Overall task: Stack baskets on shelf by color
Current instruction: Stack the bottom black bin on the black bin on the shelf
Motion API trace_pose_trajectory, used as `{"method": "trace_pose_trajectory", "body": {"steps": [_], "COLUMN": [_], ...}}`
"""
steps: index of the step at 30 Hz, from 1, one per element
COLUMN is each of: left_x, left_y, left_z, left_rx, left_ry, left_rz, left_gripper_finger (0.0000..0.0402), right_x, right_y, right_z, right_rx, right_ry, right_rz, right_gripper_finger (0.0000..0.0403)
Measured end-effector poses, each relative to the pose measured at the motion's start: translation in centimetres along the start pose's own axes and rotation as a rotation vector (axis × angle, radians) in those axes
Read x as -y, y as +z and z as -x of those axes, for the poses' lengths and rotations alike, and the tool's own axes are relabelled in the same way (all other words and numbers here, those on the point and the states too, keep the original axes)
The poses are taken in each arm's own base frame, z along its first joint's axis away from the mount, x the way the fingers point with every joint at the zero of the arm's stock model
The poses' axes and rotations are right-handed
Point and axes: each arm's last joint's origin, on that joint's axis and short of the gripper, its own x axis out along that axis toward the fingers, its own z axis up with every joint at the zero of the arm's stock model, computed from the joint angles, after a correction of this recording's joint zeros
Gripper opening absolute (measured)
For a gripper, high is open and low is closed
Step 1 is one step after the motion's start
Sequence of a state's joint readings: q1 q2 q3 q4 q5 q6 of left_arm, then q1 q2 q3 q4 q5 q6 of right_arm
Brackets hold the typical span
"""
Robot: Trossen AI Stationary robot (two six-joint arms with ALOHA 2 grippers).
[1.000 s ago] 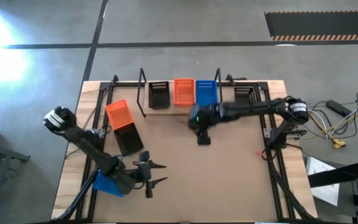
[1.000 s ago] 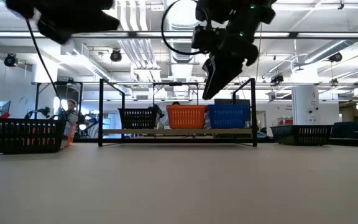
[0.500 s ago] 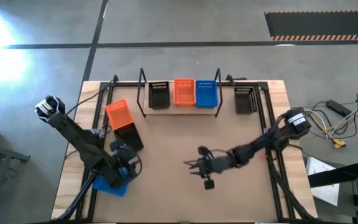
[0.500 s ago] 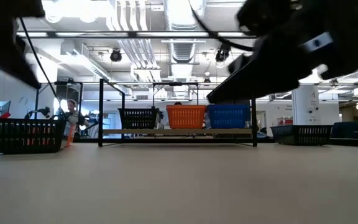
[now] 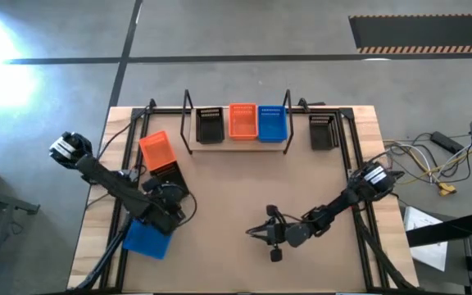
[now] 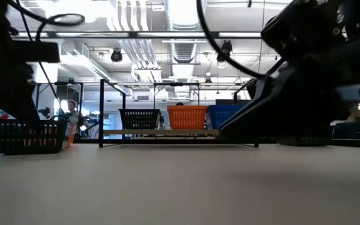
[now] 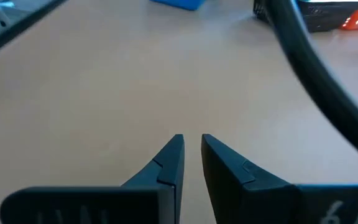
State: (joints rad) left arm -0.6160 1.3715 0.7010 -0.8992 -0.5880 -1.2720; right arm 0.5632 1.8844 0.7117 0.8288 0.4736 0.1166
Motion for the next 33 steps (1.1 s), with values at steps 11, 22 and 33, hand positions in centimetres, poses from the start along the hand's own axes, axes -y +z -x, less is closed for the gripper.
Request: {"method": "trace_pose_trajectory", "body": {"steps": [11,22,33], "left_x": [1.6,8.0,3.8], "left_y": [0.4,7.4,18.4], "left_z": [-1.6,5.3,7.2], "left_rx": [-0.180,0.190,0.454], "left_ry": [-0.042,-0.596,-0.254], "left_rz": [-0.113,-0.491,-0.700], "left_gripper_finger": [0.0045,0.0001,0.0000], "right_x": [-1.3,-1.0,-1.9], "right_y": [-0.7,4.1,4.4], "right_z": [-2.7,3.0,4.2], "right_rx": [-0.034,-0.179,-0.110], "right_ry": [-0.004,0.015,-0.065], "right_rz": [0.052,0.080,0.089], "right_gripper_finger": [0.0048,0.0034,0.0034]}}
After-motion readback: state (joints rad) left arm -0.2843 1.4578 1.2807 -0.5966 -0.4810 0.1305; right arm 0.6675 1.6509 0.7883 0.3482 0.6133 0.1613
